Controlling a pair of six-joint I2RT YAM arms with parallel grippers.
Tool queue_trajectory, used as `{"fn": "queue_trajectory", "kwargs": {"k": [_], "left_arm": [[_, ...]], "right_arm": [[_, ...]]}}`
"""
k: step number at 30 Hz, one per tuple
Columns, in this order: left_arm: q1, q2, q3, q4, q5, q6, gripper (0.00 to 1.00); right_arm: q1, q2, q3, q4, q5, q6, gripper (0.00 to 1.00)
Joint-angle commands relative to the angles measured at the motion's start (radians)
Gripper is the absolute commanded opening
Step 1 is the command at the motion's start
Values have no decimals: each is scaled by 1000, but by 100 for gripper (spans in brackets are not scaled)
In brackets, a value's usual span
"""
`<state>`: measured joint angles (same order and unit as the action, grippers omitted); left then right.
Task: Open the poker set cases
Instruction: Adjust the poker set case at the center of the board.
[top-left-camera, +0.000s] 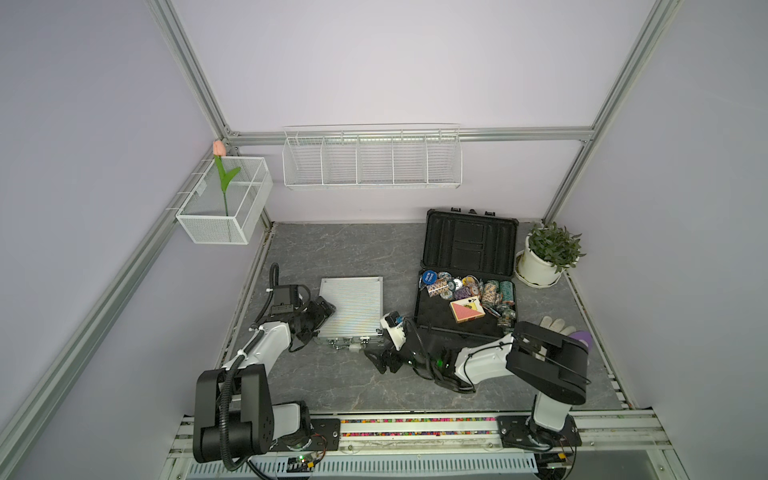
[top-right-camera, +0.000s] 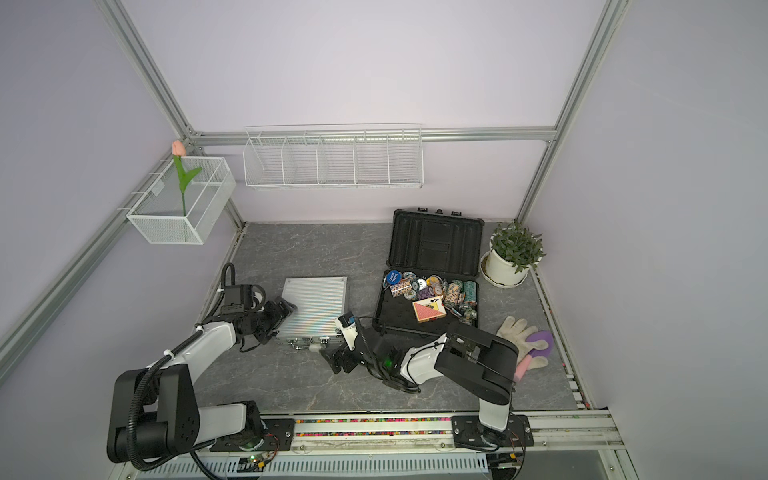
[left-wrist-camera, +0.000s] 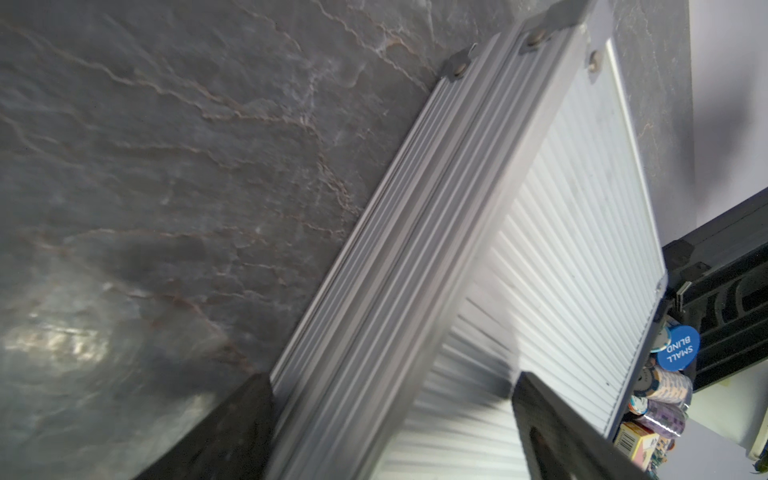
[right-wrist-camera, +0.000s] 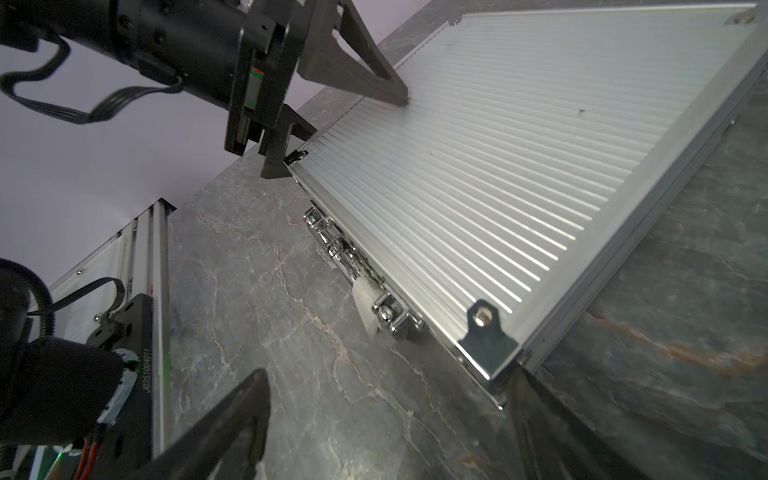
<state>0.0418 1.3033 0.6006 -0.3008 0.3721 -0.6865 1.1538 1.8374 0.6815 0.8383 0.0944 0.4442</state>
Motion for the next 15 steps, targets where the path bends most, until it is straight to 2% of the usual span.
{"fn": "queue_trajectory", "kwargs": {"k": [1, 10, 15], "left_arm": [[-17, 11, 12, 18, 153, -16, 92], [-36, 13, -10, 57, 174, -50, 91], [-39, -4, -8, 30, 164, -31, 91]], "right_arm": [[16, 61, 26, 115, -48, 6, 89], [-25, 149, 41, 210, -87, 69, 81], [-26, 117, 10, 217, -52, 78, 80]]}}
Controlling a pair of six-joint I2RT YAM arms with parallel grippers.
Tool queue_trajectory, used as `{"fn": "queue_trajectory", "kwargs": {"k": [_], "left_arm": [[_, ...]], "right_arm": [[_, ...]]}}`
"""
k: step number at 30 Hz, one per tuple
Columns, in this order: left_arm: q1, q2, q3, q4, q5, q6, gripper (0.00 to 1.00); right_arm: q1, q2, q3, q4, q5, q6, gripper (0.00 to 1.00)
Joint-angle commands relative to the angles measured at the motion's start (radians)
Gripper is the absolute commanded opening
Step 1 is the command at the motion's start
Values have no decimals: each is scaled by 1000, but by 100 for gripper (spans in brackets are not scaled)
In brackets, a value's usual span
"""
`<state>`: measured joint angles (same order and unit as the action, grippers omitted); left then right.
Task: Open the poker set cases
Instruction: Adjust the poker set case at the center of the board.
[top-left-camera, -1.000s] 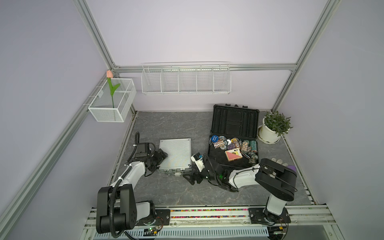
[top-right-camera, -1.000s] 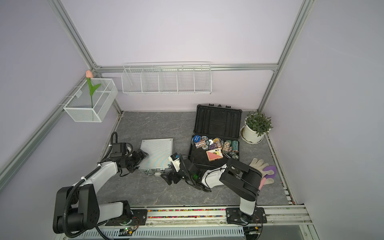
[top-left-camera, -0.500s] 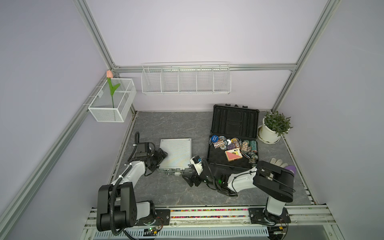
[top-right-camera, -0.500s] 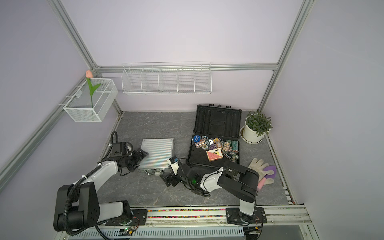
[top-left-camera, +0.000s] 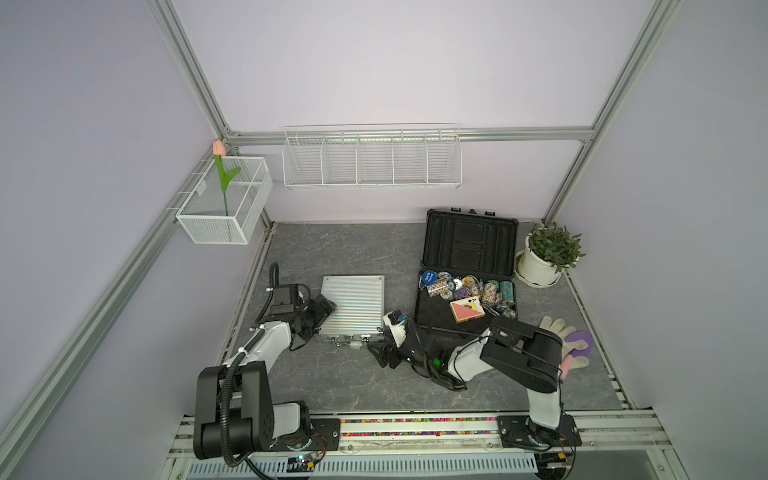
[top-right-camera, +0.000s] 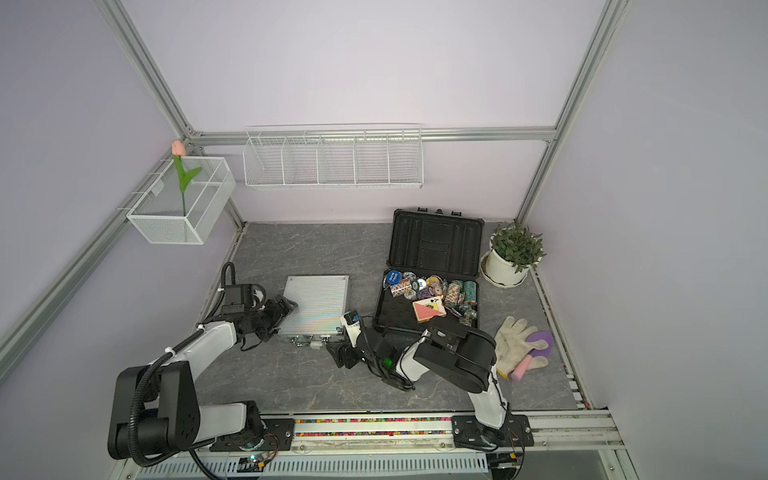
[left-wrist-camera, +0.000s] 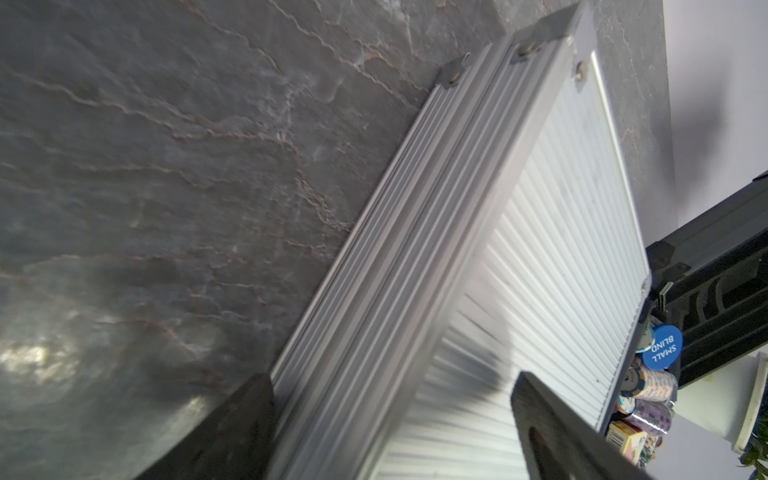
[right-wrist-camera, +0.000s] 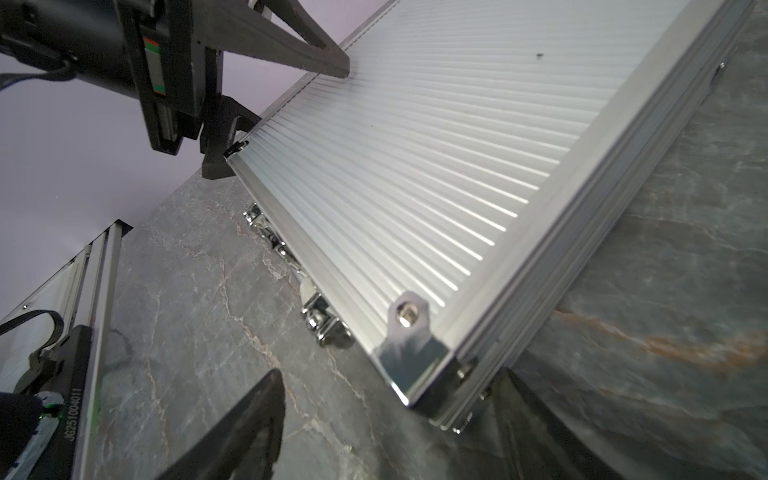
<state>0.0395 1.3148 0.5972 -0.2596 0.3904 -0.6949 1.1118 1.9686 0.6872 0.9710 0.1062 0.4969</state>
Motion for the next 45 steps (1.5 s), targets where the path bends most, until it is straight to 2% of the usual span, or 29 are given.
{"fn": "queue_trajectory", "kwargs": {"k": [1, 4, 9, 13, 16, 20, 28, 37, 45], "left_arm": [[-36, -20, 4, -32, 135, -9, 91], [-36, -45, 45, -109, 72, 38, 92], [-26, -118, 123, -194, -31, 85, 93], [-17, -137, 179, -229, -36, 100, 94], [-13, -131, 180, -218, -23, 88, 94], [-2, -94, 142, -173, 4, 64, 94], [28, -21, 65, -74, 82, 21, 94], [27, 5, 44, -43, 108, 9, 93], [28, 18, 40, -33, 129, 3, 93]], "right_arm": [[17, -29, -8, 82, -47, 28, 80], [16, -93, -51, 54, -1, 35, 82], [18, -231, -89, -87, 30, 9, 91], [23, -305, -101, -180, 26, -38, 93], [39, -317, -91, -228, -15, -117, 90], [71, -253, -57, -235, -70, -191, 88], [82, -67, -43, -8, -49, -231, 86], [49, 44, -13, 105, -2, -206, 88], [8, 90, 8, 192, -63, -142, 88]]}}
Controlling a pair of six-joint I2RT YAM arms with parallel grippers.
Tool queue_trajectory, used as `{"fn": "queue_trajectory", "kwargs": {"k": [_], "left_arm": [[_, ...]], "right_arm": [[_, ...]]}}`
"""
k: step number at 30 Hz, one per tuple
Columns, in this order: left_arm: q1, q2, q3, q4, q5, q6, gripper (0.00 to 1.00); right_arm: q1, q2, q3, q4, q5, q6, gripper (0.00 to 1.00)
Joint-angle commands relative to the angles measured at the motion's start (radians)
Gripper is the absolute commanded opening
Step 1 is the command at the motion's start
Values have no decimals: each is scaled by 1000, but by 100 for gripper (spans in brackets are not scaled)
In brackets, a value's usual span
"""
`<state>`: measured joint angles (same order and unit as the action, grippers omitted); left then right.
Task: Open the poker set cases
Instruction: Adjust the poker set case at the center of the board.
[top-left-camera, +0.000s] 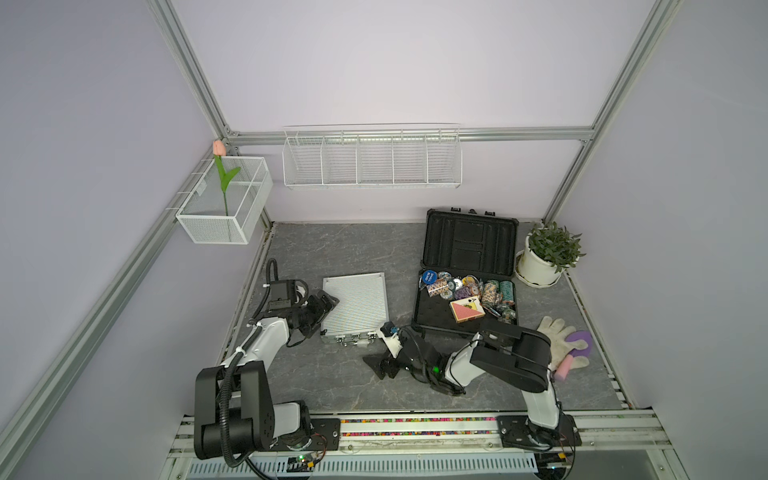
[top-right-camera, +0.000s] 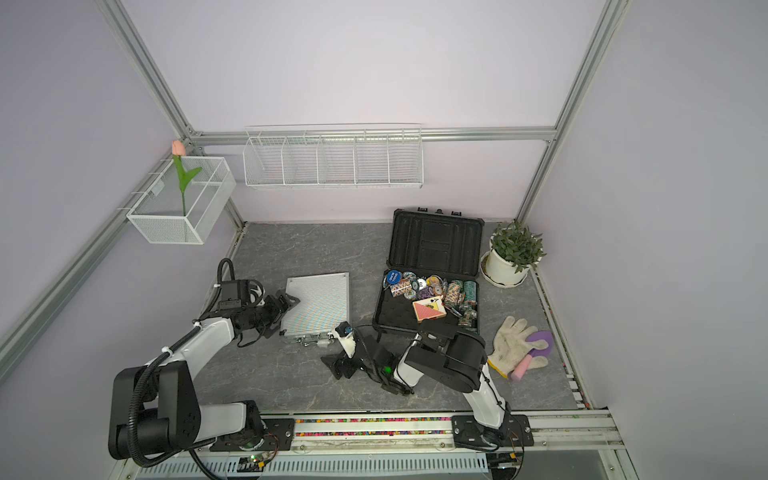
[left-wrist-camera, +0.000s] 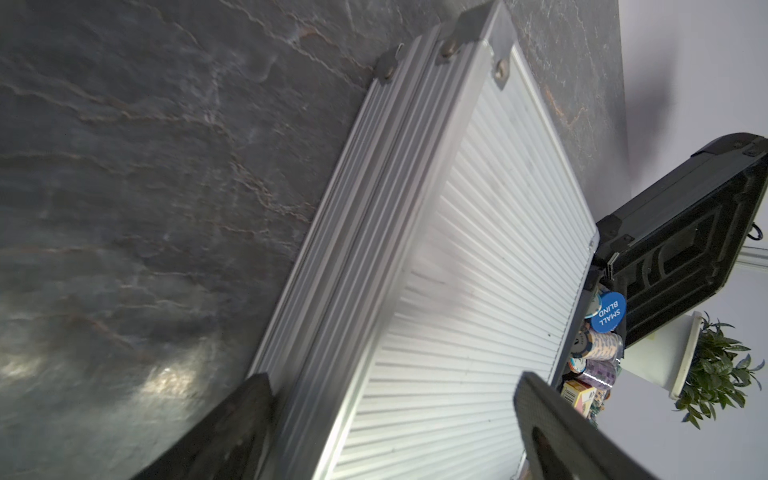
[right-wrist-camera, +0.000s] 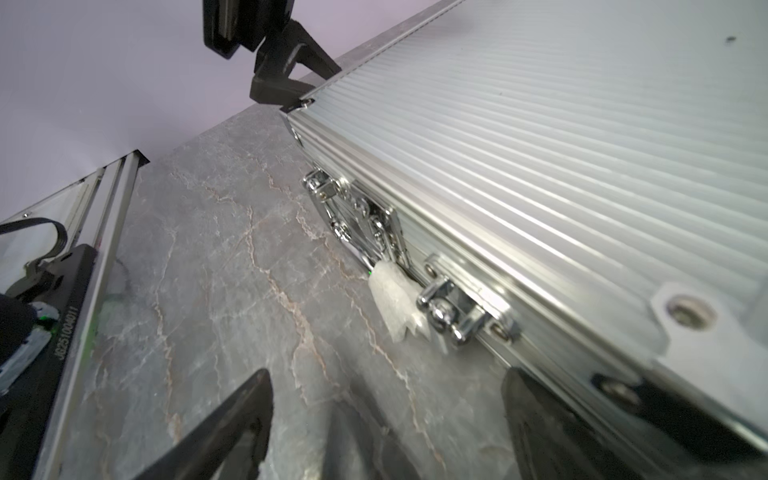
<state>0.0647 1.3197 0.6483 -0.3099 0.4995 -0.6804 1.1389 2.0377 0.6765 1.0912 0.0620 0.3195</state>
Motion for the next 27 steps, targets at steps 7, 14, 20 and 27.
{"fn": "queue_trajectory", "kwargs": {"k": [7, 14, 20, 27], "left_arm": [[3, 28, -9, 23, 14, -5, 93], [3, 24, -6, 22, 8, -5, 93], [3, 24, -5, 19, 4, -6, 93], [3, 24, 0, 36, 16, -27, 93]], "right_arm": [[-50, 58, -15, 249, -103, 131, 79], [-54, 78, -46, 342, -131, 155, 74], [-52, 87, -43, 340, -100, 172, 74], [-55, 68, -31, 196, -32, 173, 81]]}}
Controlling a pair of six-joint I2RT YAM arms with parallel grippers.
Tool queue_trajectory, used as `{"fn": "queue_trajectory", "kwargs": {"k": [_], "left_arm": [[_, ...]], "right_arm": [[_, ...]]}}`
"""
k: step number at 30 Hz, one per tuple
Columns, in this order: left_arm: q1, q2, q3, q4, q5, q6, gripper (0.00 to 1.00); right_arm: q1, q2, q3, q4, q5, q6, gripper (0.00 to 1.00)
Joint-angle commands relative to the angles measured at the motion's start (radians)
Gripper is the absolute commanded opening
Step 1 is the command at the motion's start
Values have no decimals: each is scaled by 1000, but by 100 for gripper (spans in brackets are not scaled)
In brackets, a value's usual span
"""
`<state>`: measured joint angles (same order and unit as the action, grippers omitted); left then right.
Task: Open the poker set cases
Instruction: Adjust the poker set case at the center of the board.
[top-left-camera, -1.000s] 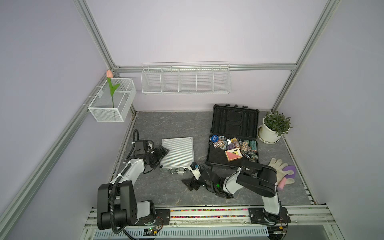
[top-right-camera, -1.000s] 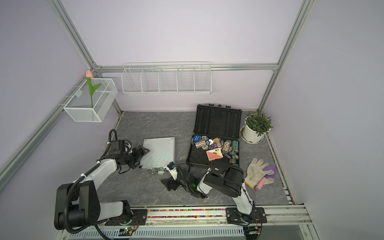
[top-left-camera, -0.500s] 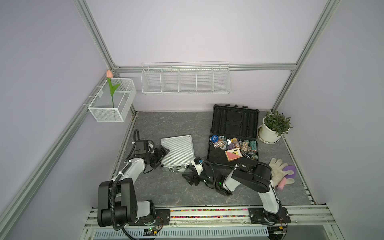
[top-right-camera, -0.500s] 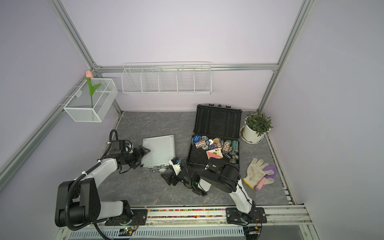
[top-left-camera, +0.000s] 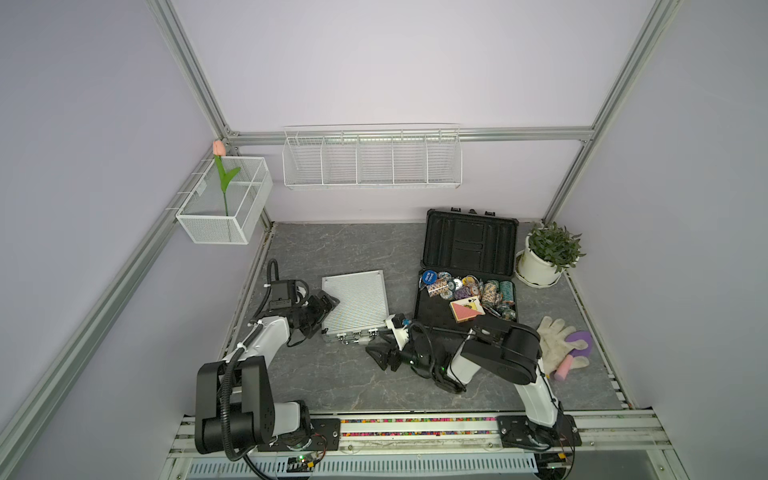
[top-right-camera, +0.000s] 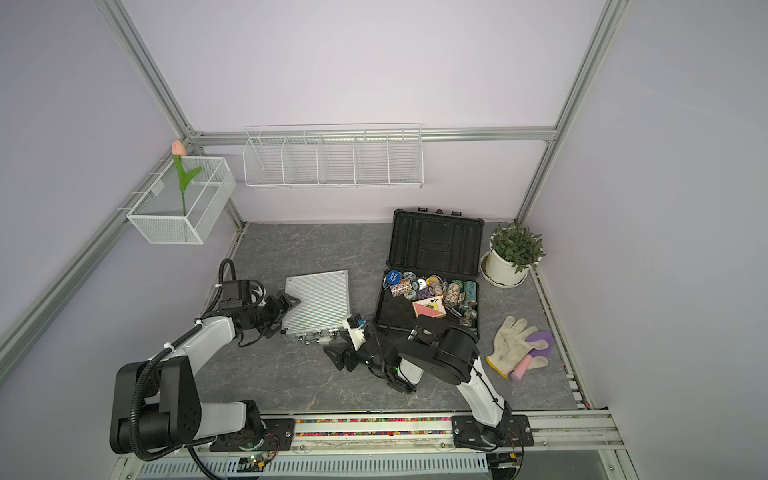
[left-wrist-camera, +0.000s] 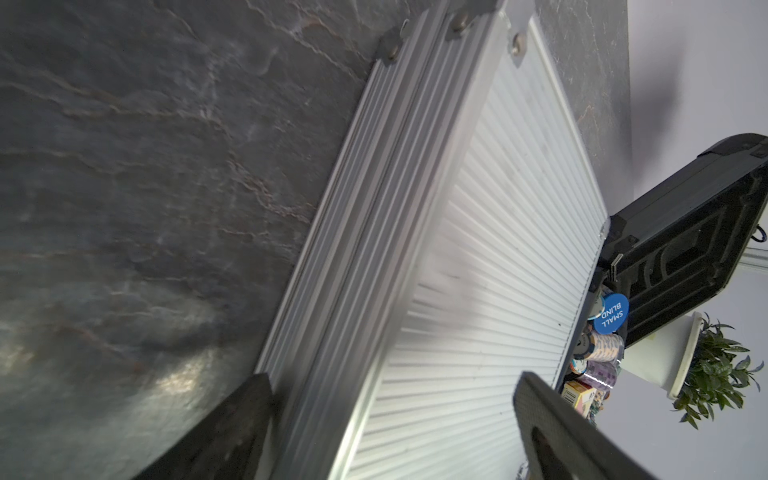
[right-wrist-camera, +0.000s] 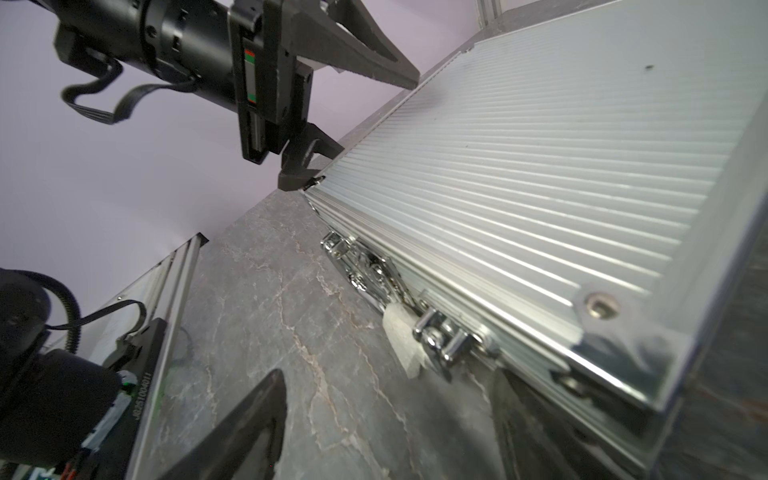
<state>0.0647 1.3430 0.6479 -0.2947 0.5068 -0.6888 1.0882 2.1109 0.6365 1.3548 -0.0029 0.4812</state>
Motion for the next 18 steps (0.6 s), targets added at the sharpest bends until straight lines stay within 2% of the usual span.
{"fn": "queue_trajectory", "kwargs": {"k": [1, 9, 18], "left_arm": [[2, 3, 4, 21, 12, -20, 93], [3, 18, 3, 28, 31, -23, 93], [-5, 25, -2, 42, 42, -30, 92]], "right_arm": [[-6, -1, 17, -77, 25, 10, 81], [-8, 25, 85, -115, -48, 5, 82], [-8, 21, 74, -45, -126, 13, 74]]}}
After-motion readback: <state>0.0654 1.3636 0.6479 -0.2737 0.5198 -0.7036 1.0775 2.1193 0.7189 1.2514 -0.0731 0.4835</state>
